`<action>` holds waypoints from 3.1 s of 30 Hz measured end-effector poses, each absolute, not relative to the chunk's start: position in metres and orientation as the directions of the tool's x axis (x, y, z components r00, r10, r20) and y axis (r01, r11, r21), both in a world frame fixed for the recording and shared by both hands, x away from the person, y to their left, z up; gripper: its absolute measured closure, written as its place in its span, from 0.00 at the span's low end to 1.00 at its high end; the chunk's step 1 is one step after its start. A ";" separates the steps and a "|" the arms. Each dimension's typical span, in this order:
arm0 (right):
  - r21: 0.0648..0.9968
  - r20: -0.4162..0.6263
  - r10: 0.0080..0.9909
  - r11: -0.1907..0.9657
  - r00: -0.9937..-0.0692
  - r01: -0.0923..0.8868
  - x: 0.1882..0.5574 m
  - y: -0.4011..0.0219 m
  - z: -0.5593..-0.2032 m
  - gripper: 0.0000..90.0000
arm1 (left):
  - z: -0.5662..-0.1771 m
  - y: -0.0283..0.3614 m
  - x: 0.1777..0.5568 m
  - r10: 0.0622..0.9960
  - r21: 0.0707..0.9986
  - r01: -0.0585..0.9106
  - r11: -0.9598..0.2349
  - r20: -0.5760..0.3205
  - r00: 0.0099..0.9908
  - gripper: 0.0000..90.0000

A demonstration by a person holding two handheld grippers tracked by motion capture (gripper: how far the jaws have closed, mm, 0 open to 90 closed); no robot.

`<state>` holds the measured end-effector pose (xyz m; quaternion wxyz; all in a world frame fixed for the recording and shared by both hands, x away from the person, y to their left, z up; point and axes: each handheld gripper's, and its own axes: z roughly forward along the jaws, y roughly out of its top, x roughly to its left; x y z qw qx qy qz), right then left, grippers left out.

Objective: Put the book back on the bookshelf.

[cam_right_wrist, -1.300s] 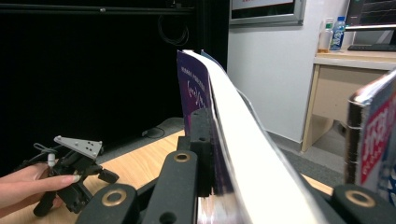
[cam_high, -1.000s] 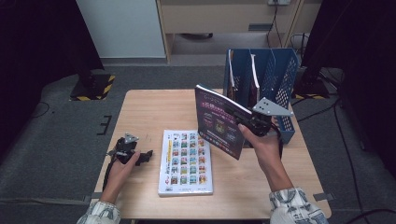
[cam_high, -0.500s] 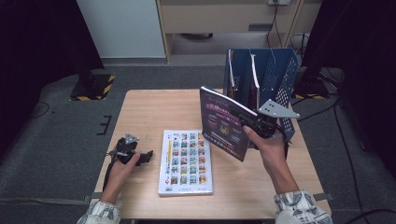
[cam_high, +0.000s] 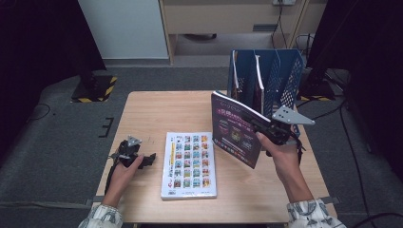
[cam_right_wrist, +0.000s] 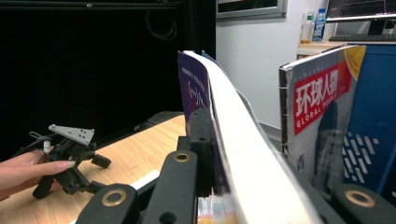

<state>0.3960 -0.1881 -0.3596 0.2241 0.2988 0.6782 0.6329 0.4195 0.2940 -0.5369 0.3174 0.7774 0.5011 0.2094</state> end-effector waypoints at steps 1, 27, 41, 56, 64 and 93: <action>0.992 0.074 0.690 0.020 -0.720 0.122 0.396 -0.190 -0.360 0.93 | -0.537 0.294 0.419 0.912 0.703 0.646 -0.297 0.008 0.410 0.02; 0.992 0.079 0.713 0.012 -0.696 0.125 0.385 -0.213 -0.360 0.93 | -0.537 0.294 0.420 0.910 0.703 0.646 -0.297 0.004 0.414 0.02; 0.991 0.085 0.727 0.008 -0.681 0.133 0.381 -0.224 -0.361 0.93 | -0.537 0.295 0.417 0.912 0.700 0.650 -0.294 0.003 0.409 0.00; 0.991 0.087 0.743 0.006 -0.663 0.137 0.374 -0.238 -0.361 0.93 | -0.537 0.295 0.417 0.912 0.700 0.650 -0.294 0.003 0.409 0.00; 0.990 0.081 0.752 0.016 -0.654 0.141 0.371 -0.245 -0.361 0.93 | -0.537 0.295 0.417 0.912 0.700 0.650 -0.294 0.004 0.409 0.00; 0.988 0.117 0.760 -0.026 -0.639 0.151 0.348 -0.283 -0.341 0.93 | -0.537 0.295 0.417 0.913 0.700 0.650 -0.295 0.005 0.408 0.00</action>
